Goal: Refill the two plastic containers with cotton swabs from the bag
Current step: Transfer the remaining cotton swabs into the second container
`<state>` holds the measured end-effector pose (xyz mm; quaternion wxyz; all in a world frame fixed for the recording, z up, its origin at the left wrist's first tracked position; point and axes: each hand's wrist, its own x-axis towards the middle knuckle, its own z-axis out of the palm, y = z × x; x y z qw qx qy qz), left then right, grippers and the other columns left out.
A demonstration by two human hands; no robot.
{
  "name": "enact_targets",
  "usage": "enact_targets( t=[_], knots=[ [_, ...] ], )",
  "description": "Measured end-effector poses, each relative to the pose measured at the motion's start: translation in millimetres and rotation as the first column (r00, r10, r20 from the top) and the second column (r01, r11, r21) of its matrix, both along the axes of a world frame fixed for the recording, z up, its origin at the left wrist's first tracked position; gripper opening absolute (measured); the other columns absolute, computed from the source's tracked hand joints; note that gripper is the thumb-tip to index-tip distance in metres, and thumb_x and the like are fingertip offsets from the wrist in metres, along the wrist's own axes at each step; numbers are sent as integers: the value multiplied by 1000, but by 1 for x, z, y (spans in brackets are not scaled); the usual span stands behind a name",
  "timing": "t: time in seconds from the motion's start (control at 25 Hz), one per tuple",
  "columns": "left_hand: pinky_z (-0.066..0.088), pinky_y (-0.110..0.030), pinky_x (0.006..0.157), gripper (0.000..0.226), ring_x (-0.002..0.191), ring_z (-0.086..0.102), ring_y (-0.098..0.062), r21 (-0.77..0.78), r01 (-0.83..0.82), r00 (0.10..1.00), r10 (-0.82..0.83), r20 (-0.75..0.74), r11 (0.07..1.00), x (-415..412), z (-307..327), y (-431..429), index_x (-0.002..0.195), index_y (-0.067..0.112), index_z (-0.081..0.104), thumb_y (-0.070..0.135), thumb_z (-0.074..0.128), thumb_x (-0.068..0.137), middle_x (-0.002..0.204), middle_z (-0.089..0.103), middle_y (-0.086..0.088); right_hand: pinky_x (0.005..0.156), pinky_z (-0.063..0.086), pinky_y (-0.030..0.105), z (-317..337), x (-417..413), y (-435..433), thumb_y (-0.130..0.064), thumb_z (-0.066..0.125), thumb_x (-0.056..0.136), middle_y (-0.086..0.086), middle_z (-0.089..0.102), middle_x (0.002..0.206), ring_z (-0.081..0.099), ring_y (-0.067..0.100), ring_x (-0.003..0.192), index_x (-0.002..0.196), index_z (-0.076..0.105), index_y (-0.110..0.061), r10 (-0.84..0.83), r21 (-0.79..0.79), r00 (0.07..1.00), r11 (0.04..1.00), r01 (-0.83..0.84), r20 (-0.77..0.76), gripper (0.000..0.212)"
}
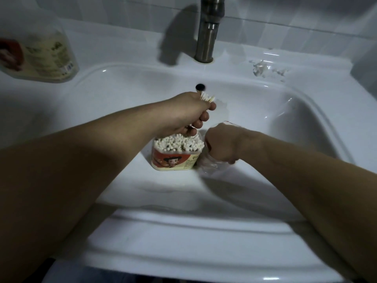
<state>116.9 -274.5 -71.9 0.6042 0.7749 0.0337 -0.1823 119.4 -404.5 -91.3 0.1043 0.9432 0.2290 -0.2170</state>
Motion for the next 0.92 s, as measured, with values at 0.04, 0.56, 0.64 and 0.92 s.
enact_targets(
  t=[0.04,0.56,0.64,0.92],
  knots=[
    [35,-27,56,19,55,40,-10,4,1,1000,-1,-1,1000,0,0,0,107,18,59,22,41,107,70,48,4,57,49,23,1,-1,0,-28,55,89,-2,55,39,56,9,42,61,59,-16,-10,-5,1000,1000,10,-7,31],
    [40,-25,52,19,56,44,-10,8,-8,1000,8,10,1000,3,-2,1,105,19,60,22,41,107,74,50,3,51,47,26,13,11,-25,12,44,83,5,58,52,58,25,56,51,68,-19,-182,318,926,902,291,-331,50],
    [41,-24,51,19,57,45,-11,3,-26,1000,26,12,1000,3,-2,1,105,19,60,21,41,107,76,52,2,54,47,26,16,12,-32,10,45,84,4,63,60,58,20,56,56,71,-18,-193,429,863,804,412,-467,47],
    [49,-26,53,13,65,59,-17,-28,-59,998,59,-1,998,3,-3,1,105,16,57,19,44,106,90,62,-6,77,47,41,18,26,-44,4,35,88,14,66,81,64,31,76,77,68,-15,-153,581,666,374,723,-730,40]
  ],
)
